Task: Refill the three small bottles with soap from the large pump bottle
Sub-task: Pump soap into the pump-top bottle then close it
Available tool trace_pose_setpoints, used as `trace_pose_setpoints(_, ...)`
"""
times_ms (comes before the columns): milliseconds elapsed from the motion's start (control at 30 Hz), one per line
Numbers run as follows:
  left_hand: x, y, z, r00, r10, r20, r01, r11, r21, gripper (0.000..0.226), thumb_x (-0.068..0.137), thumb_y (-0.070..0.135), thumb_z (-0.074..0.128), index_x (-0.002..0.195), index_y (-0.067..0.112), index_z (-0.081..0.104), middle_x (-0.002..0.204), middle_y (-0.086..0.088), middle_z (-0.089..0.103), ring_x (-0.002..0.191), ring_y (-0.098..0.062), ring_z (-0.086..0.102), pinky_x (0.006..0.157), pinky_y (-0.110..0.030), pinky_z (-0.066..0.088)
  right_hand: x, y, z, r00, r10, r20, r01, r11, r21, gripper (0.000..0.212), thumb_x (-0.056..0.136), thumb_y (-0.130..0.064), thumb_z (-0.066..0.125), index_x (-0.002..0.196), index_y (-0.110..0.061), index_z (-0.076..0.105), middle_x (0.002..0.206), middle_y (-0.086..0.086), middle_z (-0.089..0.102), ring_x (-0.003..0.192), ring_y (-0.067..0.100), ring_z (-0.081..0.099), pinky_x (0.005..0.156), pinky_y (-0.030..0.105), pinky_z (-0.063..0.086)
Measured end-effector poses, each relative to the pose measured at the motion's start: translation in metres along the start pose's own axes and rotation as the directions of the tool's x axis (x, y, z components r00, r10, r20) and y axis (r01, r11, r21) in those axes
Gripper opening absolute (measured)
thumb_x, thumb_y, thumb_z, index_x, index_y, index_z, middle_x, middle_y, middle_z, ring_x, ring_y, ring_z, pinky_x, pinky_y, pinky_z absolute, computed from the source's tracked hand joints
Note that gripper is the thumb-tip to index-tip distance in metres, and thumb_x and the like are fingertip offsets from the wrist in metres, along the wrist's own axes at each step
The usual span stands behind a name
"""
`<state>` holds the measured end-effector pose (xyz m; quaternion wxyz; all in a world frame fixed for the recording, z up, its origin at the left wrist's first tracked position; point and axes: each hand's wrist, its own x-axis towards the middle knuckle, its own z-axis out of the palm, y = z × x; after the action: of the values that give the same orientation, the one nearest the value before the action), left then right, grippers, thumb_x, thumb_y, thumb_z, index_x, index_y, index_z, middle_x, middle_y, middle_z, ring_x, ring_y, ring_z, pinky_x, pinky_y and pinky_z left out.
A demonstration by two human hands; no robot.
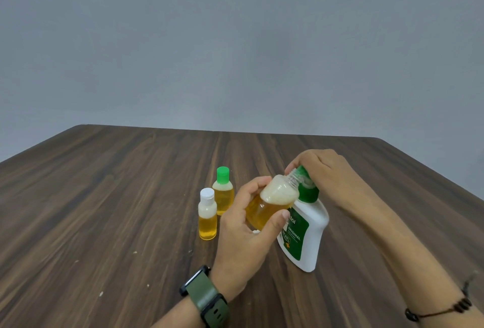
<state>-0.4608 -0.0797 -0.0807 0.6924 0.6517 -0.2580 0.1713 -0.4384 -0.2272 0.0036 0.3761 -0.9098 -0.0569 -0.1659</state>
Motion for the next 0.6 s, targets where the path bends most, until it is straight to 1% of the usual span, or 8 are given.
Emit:
trace_pose_setpoints(67,-0.0009,-0.0011,0.0008,1.0,-0.008,0.002,0.008,1.0,0.011,0.044,0.074,0.036,0.068,0.114,0.035,0.051,0.112,0.026,0.058,0.107,-0.001,0.057,0.079,-0.013,0.05,-0.0014,0.0021,0.0021,1.0,0.009,-0.014,-0.01,1.0,-0.005,0.038,0.095,-0.014,0.033,0.091,0.006,0.065,0.089,0.016,0.064,0.07,0.019,0.052,0.061,0.026,0.04)
trace_pose_setpoints(100,-0.0016,-0.002,0.0011,1.0,-0.016,0.0,0.016,1.0,0.019,0.044,0.074,0.034,0.071,0.113,0.035,0.051,0.112,0.028,0.058,0.106,0.0,0.057,0.079,-0.012,0.05,-0.0031,0.0038,0.0044,1.0,0.017,-0.019,-0.017,1.0,-0.004,0.038,0.096,-0.014,0.032,0.09,0.002,0.066,0.088,0.011,0.064,0.071,0.015,0.053,0.058,0.022,0.039)
trace_pose_setpoints(200,-0.0035,-0.005,0.0012,1.0,-0.027,-0.005,0.027,0.999,0.041,0.042,0.075,0.029,0.071,0.111,0.038,0.05,0.109,0.031,0.057,0.105,0.004,0.055,0.078,-0.01,0.049,-0.0078,0.008,0.0097,0.999,0.018,-0.034,-0.018,1.0,-0.002,0.038,0.097,-0.014,0.031,0.09,-0.003,0.067,0.086,0.005,0.063,0.069,0.01,0.053,0.055,0.018,0.037)
trace_pose_setpoints(267,-0.0034,-0.0056,0.0007,0.999,-0.032,-0.006,0.032,0.999,0.027,0.043,0.074,0.032,0.071,0.111,0.037,0.051,0.11,0.028,0.058,0.105,0.001,0.056,0.079,-0.013,0.05,-0.0084,0.006,0.0091,0.999,0.01,-0.038,-0.01,1.0,0.0,0.038,0.097,-0.015,0.032,0.089,-0.004,0.067,0.085,0.004,0.063,0.069,0.01,0.053,0.055,0.018,0.037)
trace_pose_setpoints(367,-0.0016,-0.0036,-0.0002,0.999,-0.033,-0.009,0.033,0.999,-0.004,0.045,0.07,0.041,0.067,0.113,0.036,0.052,0.112,0.024,0.059,0.106,-0.002,0.058,0.08,-0.016,0.051,-0.0051,0.0013,0.0043,1.0,-0.015,-0.026,0.014,1.0,-0.014,0.039,0.096,-0.014,0.033,0.087,0.0,0.067,0.088,0.008,0.064,0.073,0.016,0.055,0.061,0.025,0.04)
trace_pose_setpoints(467,-0.0005,-0.0004,-0.0006,1.0,-0.017,-0.01,0.017,1.0,-0.005,0.045,0.07,0.041,0.066,0.112,0.036,0.051,0.112,0.027,0.058,0.106,0.001,0.057,0.079,-0.012,0.05,-0.0018,-0.0009,0.0018,1.0,-0.027,-0.013,0.027,0.999,-0.032,0.04,0.096,-0.015,0.033,0.091,0.01,0.063,0.094,0.021,0.064,0.084,0.037,0.056,0.065,0.03,0.038)
trace_pose_setpoints(500,-0.0006,0.0001,-0.0006,1.0,-0.015,-0.008,0.015,1.0,-0.006,0.045,0.07,0.041,0.066,0.113,0.036,0.051,0.113,0.027,0.058,0.106,0.001,0.057,0.079,-0.012,0.049,-0.0015,-0.0007,0.0016,1.0,-0.027,-0.015,0.027,0.999,-0.032,0.04,0.096,-0.015,0.033,0.091,0.011,0.062,0.096,0.024,0.064,0.089,0.04,0.057,0.065,0.03,0.038)
trace_pose_setpoints(600,-0.0005,-0.0012,-0.0001,1.0,-0.026,-0.002,0.026,1.0,-0.013,0.046,0.07,0.04,0.067,0.113,0.036,0.051,0.111,0.027,0.059,0.106,0.0,0.057,0.079,-0.013,0.05,-0.0025,-0.0012,0.0013,1.0,-0.018,-0.021,0.017,0.999,-0.043,0.04,0.096,-0.014,0.032,0.092,0.009,0.064,0.095,0.021,0.065,0.092,0.036,0.058,0.065,0.029,0.038)
